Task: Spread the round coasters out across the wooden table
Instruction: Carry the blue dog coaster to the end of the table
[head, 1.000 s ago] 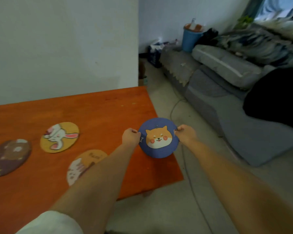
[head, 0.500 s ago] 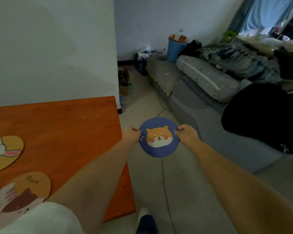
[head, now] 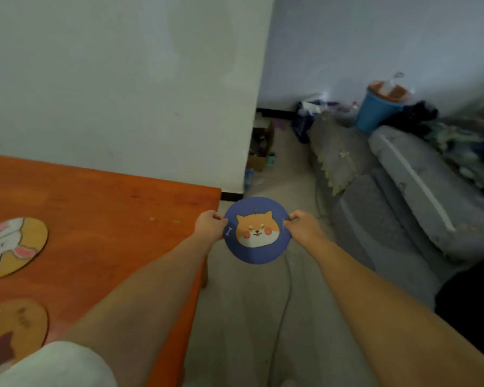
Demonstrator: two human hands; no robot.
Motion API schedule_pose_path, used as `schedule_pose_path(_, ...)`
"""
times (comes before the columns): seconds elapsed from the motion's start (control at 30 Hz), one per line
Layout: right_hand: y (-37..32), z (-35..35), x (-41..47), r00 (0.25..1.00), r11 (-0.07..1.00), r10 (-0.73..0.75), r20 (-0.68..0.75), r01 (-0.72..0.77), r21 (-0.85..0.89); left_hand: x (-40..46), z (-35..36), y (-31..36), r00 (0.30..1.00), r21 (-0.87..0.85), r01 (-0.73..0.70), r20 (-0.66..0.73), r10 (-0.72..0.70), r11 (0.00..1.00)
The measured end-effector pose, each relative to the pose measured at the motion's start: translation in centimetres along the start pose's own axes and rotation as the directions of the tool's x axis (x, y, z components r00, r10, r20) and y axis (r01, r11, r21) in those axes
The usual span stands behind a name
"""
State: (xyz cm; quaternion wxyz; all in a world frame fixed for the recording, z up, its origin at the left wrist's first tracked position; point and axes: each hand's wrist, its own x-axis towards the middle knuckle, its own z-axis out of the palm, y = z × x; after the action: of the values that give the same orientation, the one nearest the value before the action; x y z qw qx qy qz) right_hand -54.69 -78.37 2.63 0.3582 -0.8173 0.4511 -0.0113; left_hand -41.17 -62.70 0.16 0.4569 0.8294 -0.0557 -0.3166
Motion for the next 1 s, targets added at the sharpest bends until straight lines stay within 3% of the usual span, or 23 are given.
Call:
schedule_pose_path(0.2,-6.3,3.8,7.2,0.929,0.96,-0.262,0.261,0.278,-0.027,1.2,-3.9,-1.6,0.945,-0.138,0.121,-0.288,-0.157,0.983)
schedule_pose_path(0.43,-11.2,8.1,9.2,0.706,0.811,-0.469,0.531,0.582,-0.057,-1.7,-5.4,-4.9,0.795,-0.392,0.196,-0.474,-0.379,0.899)
schedule_pose_path(0.63,-14.7,15.0,7.7,0.517,0.684,-0.471,0.715,0.726,-0.075,-3.6,-7.5,-9.8,0.695,-0.553,0.244,-0.474,-0.541,0.797)
schedule_pose_path(1.0,-15.3,22.0,4.6,0.32,0.53,-0.364,0.875,0.843,-0.089,-6.4,-7.1,-15.5,0.498,-0.686,0.327,-0.459,-0.736,0.65)
